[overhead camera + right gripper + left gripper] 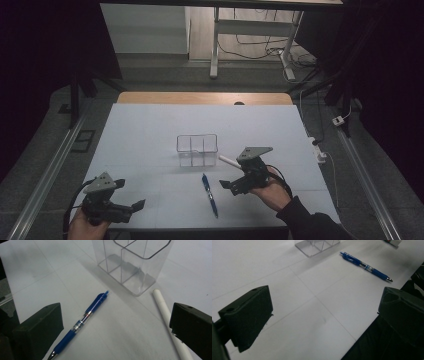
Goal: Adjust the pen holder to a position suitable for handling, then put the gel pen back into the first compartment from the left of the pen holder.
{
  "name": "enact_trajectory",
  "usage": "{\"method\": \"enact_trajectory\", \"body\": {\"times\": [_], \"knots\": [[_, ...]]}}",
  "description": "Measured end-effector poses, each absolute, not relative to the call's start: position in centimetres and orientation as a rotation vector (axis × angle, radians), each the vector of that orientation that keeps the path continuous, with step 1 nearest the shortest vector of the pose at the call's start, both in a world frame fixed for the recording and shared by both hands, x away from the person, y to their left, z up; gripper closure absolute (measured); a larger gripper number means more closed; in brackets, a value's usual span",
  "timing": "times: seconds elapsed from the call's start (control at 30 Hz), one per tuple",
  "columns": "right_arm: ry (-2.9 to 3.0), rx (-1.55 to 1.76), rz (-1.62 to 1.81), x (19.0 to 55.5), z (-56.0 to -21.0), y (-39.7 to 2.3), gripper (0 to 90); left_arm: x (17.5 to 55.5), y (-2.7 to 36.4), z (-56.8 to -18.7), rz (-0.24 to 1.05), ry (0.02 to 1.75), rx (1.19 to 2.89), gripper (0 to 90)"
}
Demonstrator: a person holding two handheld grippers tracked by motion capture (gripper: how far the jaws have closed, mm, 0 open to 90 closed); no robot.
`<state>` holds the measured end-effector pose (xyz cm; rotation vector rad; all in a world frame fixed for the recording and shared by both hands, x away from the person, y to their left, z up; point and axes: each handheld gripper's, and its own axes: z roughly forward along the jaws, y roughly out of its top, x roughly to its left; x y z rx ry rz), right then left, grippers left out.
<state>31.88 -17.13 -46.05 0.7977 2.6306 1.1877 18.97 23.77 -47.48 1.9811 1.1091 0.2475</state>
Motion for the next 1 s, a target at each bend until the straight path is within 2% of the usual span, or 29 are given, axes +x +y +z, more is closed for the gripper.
{"method": "enact_trajectory", "body": {"times": [0.63, 0.77, 0.87, 1.0], "knots": [[2.768, 0.726, 1.106, 29.3, -47.6, -14.2, 0.3, 18.2, 24.3, -47.7, 0.266, 1.148, 1.985, 0.0], [2.806, 0.671, 1.09, 28.5, -48.0, -13.4, 14.0, 18.3, 24.4, -47.7, 0.26, 1.149, 1.986, 0.0], [2.834, 0.632, 1.092, 28.1, -48.2, -13.1, 32.0, 18.3, 24.4, -47.7, 0.254, 1.151, 1.985, 0.0], [2.904, 0.576, 1.069, 27.5, -48.6, -12.7, 60.4, 18.4, 24.4, -47.7, 0.252, 1.152, 1.986, 0.0]]}}
